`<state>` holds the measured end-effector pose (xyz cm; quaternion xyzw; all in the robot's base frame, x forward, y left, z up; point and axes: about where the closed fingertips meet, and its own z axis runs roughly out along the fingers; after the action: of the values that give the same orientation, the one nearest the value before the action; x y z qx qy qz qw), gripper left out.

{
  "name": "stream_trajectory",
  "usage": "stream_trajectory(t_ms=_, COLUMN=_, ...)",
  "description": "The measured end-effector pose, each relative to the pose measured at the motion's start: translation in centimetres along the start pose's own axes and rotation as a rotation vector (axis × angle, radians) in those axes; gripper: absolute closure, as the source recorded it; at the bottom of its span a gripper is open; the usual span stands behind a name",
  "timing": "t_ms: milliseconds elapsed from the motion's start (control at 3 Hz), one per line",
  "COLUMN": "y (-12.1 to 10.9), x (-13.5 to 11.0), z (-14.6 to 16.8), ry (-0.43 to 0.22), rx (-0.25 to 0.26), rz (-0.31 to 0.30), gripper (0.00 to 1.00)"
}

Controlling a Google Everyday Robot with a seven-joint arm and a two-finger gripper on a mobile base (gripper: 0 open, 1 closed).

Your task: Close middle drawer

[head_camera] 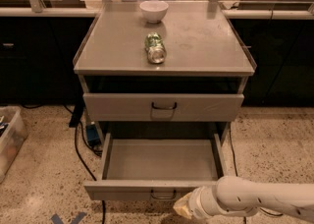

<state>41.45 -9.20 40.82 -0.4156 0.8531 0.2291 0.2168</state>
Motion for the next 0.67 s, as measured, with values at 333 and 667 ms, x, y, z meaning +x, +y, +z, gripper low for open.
stream_trajectory(t_ms=333, y=0.00, x=0.00, z=0.00, ry=0.000, rx=0.000, rz=0.000, gripper=1.00)
stream_trajectory(t_ms=667, y=0.04, x=-0.13, z=0.12, ry=0.014, rx=0.006, rz=-0.010, gripper=1.00)
